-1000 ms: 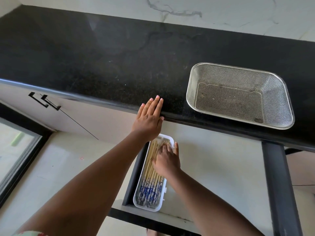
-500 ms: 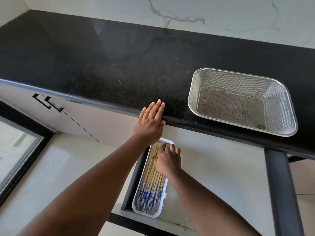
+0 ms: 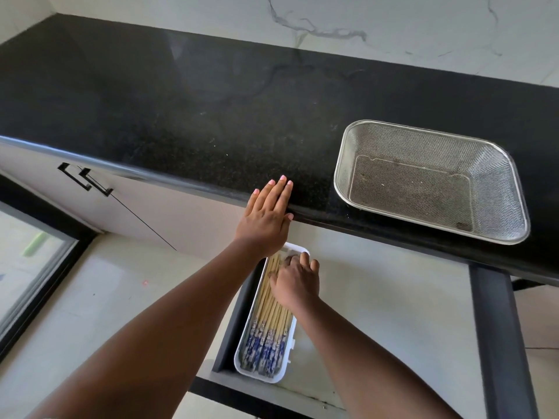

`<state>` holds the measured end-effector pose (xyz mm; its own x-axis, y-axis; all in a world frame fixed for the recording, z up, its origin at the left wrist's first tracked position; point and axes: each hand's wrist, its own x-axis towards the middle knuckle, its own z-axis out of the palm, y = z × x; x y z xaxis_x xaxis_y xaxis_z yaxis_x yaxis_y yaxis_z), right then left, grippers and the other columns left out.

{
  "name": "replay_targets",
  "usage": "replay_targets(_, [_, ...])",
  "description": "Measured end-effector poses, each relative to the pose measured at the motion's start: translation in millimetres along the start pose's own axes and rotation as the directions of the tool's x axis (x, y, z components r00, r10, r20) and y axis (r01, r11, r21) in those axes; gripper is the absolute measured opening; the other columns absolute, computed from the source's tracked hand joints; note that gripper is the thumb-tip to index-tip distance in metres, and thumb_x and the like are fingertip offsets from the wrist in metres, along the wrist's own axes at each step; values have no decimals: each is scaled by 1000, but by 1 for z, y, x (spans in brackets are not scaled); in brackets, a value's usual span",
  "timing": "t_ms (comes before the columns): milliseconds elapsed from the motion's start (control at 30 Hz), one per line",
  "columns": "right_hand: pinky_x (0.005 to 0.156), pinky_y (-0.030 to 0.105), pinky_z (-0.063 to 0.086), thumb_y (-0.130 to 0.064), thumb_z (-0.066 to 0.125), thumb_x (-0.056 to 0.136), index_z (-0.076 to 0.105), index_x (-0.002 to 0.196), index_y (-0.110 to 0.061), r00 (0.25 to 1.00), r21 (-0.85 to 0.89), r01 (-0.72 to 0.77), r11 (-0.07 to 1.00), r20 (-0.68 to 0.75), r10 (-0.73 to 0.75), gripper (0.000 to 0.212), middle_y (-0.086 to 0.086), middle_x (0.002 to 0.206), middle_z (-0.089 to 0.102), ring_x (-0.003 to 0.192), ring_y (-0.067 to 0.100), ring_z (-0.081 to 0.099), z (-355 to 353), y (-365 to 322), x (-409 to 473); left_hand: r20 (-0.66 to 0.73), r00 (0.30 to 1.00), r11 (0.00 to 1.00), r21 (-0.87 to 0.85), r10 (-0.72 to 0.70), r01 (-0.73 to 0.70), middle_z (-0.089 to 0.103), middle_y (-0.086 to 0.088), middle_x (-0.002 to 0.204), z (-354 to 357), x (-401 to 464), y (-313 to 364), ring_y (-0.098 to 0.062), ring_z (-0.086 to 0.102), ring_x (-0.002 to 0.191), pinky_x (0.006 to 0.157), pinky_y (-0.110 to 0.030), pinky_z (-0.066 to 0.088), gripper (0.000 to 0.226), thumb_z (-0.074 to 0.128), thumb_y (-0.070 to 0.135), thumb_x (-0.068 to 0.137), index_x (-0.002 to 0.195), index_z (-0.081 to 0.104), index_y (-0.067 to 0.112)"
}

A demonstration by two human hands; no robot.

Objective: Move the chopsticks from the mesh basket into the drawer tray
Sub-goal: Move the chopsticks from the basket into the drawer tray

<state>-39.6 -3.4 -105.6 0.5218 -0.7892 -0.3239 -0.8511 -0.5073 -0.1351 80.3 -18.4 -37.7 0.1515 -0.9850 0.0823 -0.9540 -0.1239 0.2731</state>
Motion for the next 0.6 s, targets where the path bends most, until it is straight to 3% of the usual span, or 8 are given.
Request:
replay_targets(100, [102,43,28,-46,33,98,48,138,-6,1000,2,-6,1000,-4,6,59,12,141,50,129,29,35,-4,0,3,3,1000,1000,3,-2,2,-2,0,163,0,1,0,-18,-9,149,119,-36,-10,61,28,34,101,154,1,20])
replay_targets(200, [101,43,31,-42,35,98,52,133,-6,1000,15,10,1000,19,-10,53,12,138,53,128,29,38,-10,1,2,1,1000,1000,3,-2,2,-1,-1,163,0,1,0,-18,-8,149,119,-36,-10,61,28,34,101,154,2,19])
replay_targets(367, [88,37,45,-22,47,94,62,110,-9,996,131,56,990,-79,-46,25,9,108,67,101,27,59,-26,2,-28,3,1000,1000,6,0,0,-1,-1,163,1,1,-1,-18,-8,149,117,-35,-11,61,28,33,101,154,2,19])
replay_targets(433, [92,41,46,-17,48,91,61,107,-10,989,135,126,983,-89,-114,21,5,99,67,89,22,62,-19,1,-54,6,1000,1000,4,-2,2,-2,-1,163,1,1,-1,-18,-8,149,118,-35,-11,61,28,34,101,154,1,19])
replay_targets(500, [100,51,37,-16,49,90,58,114,-11,976,126,216,968,-44,-212,26,3,107,65,92,20,61,-2,0,-84,8,1000,1000,10,-2,2,-2,0,163,2,1,-1,-17,-9,148,118,-36,-11,61,26,34,101,154,1,19])
replay_targets(600, [115,65,2,-18,50,93,35,144,-7,973,69,222,973,53,-226,55,14,151,38,135,27,41,24,-3,-111,3,1000,1000,14,-3,3,-2,0,163,2,1,-1,-17,-9,149,118,-36,-10,61,26,35,101,154,1,20])
